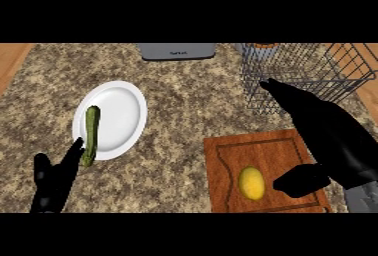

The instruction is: Pick the lemon from the cutting board and place it in the basket

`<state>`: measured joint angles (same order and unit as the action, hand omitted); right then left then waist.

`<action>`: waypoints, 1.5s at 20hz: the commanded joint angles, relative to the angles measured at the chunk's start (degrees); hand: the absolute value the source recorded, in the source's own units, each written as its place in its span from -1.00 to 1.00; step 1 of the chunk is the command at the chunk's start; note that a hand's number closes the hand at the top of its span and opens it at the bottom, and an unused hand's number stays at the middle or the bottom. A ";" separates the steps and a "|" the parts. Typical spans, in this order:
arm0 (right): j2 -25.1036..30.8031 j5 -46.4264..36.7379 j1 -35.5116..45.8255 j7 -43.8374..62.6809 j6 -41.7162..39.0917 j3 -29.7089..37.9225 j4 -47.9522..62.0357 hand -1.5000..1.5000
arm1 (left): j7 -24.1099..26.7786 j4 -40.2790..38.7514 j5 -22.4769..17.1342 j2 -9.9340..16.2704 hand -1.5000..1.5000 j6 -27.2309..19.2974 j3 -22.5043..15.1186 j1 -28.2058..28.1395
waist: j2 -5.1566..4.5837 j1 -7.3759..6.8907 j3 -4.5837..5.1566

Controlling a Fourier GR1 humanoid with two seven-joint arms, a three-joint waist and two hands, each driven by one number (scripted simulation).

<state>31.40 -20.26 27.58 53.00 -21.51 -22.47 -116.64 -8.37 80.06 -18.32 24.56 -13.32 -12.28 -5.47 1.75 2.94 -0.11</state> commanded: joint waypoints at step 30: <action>11.24 12.53 -9.13 11.79 -1.70 -4.15 -9.23 -1.00 | -3.23 1.71 2.18 -2.87 0.00 2.35 -0.12 -2.84 | -1.74 -3.35 0.10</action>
<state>43.30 -3.50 20.41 61.91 -22.09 -24.25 -128.54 -9.81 82.05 -15.98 22.44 -11.01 -11.65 -5.08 0.39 -0.12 -0.39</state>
